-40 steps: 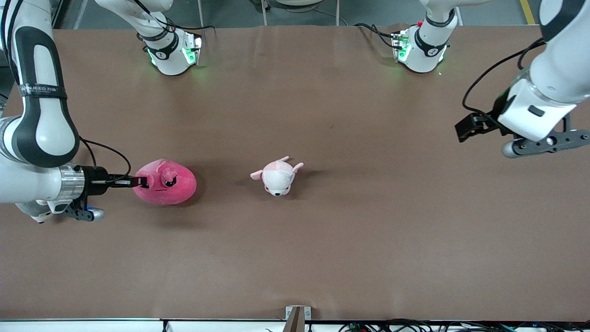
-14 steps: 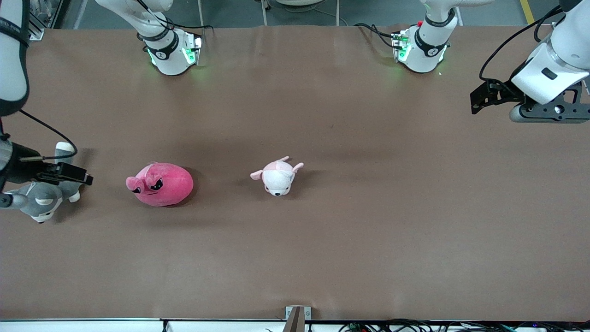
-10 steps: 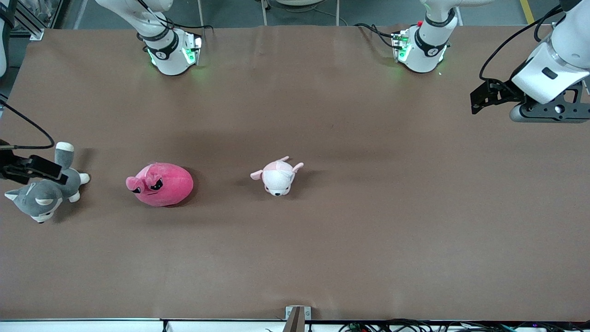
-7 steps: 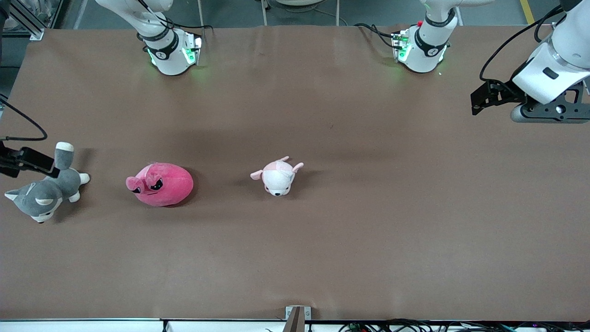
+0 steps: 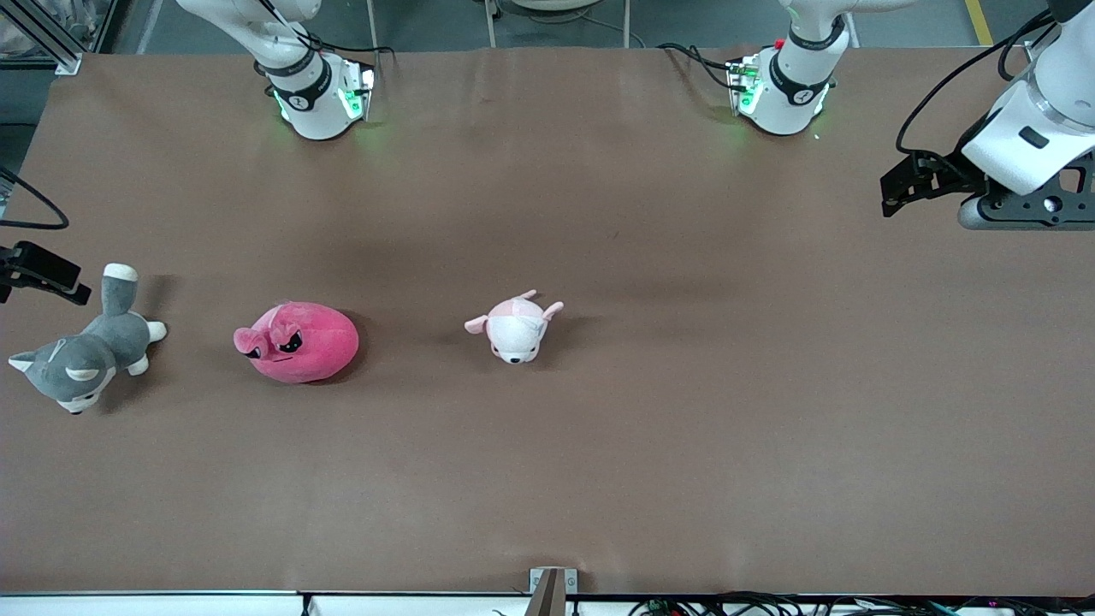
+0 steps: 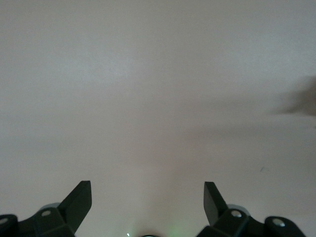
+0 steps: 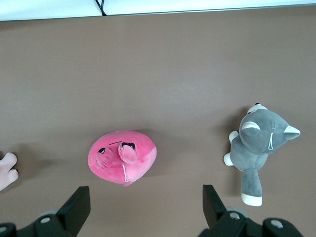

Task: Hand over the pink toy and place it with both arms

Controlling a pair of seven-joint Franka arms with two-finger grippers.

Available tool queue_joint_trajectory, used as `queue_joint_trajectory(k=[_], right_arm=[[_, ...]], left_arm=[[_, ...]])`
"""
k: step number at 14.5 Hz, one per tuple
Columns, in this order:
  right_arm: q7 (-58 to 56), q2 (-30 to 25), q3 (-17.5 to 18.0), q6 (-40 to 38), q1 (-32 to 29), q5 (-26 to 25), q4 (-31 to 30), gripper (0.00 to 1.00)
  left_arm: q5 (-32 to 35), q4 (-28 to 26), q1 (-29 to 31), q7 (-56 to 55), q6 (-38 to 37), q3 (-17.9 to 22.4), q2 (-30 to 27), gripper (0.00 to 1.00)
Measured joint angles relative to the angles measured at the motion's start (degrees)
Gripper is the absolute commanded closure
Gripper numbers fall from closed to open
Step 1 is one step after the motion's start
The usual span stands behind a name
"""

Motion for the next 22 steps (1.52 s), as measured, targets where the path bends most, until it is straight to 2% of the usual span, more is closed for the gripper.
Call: queue_joint_trajectory(k=[2, 5, 12, 22], right_arm=[[0.19, -1.07, -1.87, -0.1, 2.24, -0.02, -1.06, 0.0], [0.3, -2.9, -2.35, -1.1, 2.73, -0.04, -2.74, 0.0], [0.31, -15.3, -2.72, 3.9, 2.73, -0.05, -19.18, 0.0], [0.26, -16.28, -2.72, 4.49, 2.73, -0.94, -21.84, 0.0]], left_arm=[[0.0, 0.0, 0.0, 0.0, 0.06, 0.0, 0.0, 0.0], [0.0, 0.0, -0.02, -0.02, 0.31, -0.26, -0.01, 0.0], [0.0, 0.03, -0.05, -0.09, 0.35, -0.39, -0.18, 0.0], [0.0, 0.29, -0.02, -0.1, 0.35, -0.3, -0.32, 0.0]])
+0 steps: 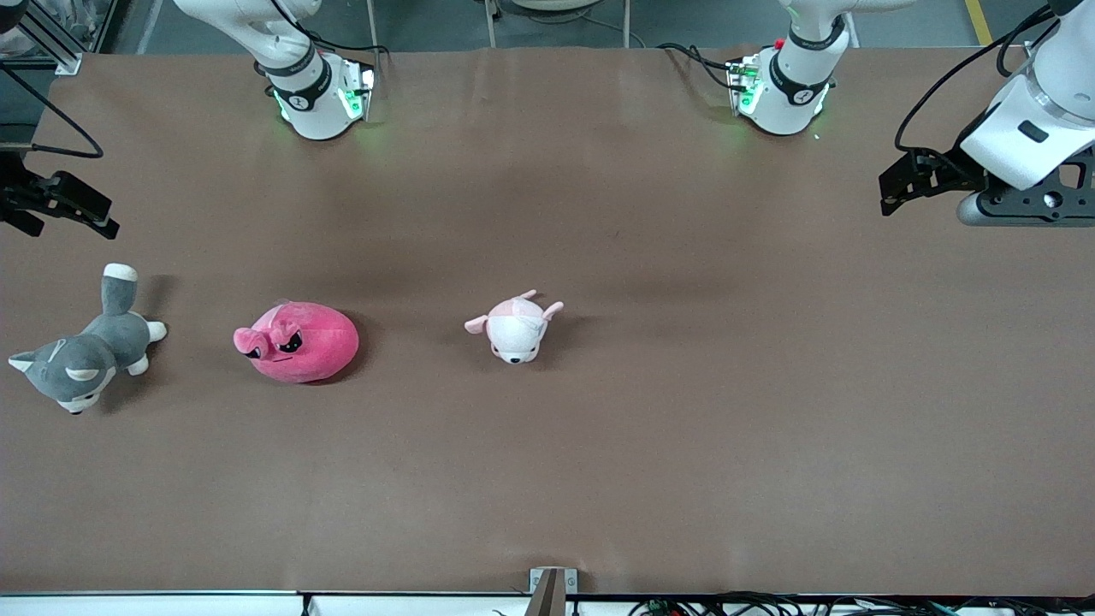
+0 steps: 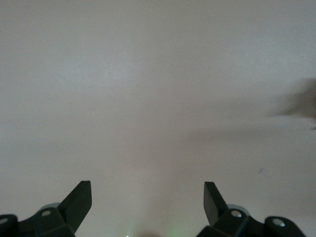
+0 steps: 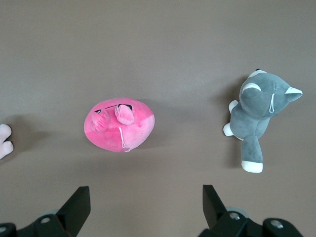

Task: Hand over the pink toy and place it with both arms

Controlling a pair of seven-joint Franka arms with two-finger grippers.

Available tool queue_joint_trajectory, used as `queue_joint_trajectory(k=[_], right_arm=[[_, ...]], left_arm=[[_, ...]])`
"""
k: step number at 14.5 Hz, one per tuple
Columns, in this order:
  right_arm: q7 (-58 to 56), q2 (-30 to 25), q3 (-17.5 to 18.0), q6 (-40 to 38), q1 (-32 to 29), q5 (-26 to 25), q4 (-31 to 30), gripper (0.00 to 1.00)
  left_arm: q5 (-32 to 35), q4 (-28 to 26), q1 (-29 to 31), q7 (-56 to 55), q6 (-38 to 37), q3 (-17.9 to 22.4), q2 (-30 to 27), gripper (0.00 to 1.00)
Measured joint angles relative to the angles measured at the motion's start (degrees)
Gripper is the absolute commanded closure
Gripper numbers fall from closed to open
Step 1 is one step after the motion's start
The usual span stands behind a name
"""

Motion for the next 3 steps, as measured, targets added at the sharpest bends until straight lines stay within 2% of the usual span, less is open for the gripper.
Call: queue_joint_trajectory(k=[3], right_arm=[[-0.01, 0.0, 0.01, 0.0, 0.0, -0.79, -0.01, 0.0]], left_arm=[[0.0, 0.62, 0.02, 0.0, 0.0, 0.13, 0.0, 0.0]])
